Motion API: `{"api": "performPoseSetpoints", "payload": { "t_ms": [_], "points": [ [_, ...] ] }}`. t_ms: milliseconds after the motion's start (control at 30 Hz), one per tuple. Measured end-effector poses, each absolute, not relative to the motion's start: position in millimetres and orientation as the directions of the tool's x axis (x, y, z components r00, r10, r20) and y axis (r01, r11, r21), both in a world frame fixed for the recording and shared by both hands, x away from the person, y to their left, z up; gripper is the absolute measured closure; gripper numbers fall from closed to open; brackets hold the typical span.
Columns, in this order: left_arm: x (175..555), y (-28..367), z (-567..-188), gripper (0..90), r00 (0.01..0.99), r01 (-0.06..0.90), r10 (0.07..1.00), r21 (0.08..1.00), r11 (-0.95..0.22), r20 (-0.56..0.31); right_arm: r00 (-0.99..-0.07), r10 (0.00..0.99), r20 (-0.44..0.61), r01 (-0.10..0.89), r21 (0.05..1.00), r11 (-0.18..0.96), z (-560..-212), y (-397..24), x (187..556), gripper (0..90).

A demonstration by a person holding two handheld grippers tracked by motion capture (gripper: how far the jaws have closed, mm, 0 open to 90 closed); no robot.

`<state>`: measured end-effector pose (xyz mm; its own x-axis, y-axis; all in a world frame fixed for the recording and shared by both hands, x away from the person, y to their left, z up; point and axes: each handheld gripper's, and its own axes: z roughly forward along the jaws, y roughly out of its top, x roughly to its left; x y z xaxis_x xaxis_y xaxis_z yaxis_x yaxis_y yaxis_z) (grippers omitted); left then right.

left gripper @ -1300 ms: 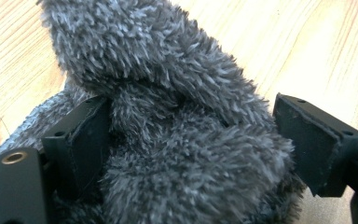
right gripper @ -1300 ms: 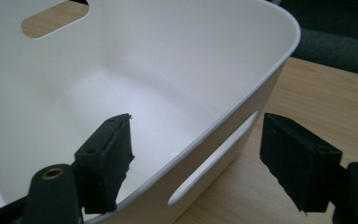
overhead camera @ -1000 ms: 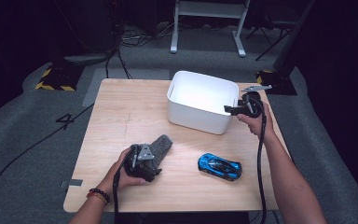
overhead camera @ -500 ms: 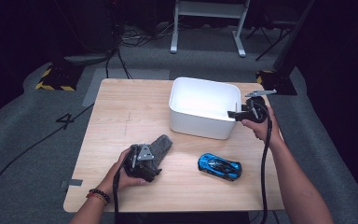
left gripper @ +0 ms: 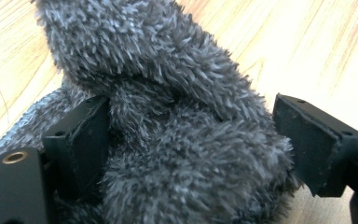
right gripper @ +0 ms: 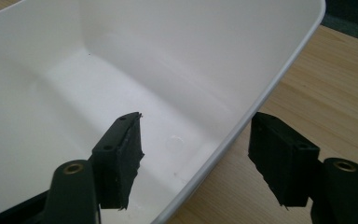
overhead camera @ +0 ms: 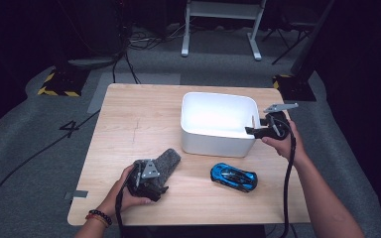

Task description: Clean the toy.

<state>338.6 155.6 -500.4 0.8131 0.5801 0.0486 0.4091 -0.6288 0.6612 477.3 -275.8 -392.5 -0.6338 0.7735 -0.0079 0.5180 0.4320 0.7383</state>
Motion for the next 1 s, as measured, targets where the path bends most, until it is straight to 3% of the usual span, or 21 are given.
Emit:
{"api": "performPoseSetpoints", "payload": {
  "t_ms": [200, 433, 700, 1000],
  "points": [
    [342, 161, -486, 15.9, 0.809, 0.432, 0.587, 0.693, -0.577, -0.016, -0.644, 0.765, -0.006, 0.509, 0.743, 0.435, -392, -274, 470, 30.8],
    [342, 161, -467, 16.1, 0.803, 0.413, 0.595, 0.748, -0.52, -0.03, -0.662, 0.749, 0.013, 0.482, 0.773, 0.412, -390, -279, 465, 26.2],
    [342, 156, -456, 16.2, 0.801, 0.382, 0.599, 0.747, -0.544, 0.027, -0.695, 0.718, -0.05, 0.365, 0.835, 0.412, -369, -288, 448, 22.9],
    [353, 152, -471, 16.2, 0.803, 0.425, 0.596, 0.709, -0.563, -0.008, -0.726, 0.679, -0.104, 0.251, 0.88, 0.403, -360, -304, 411, 21.1]
  ]
}}
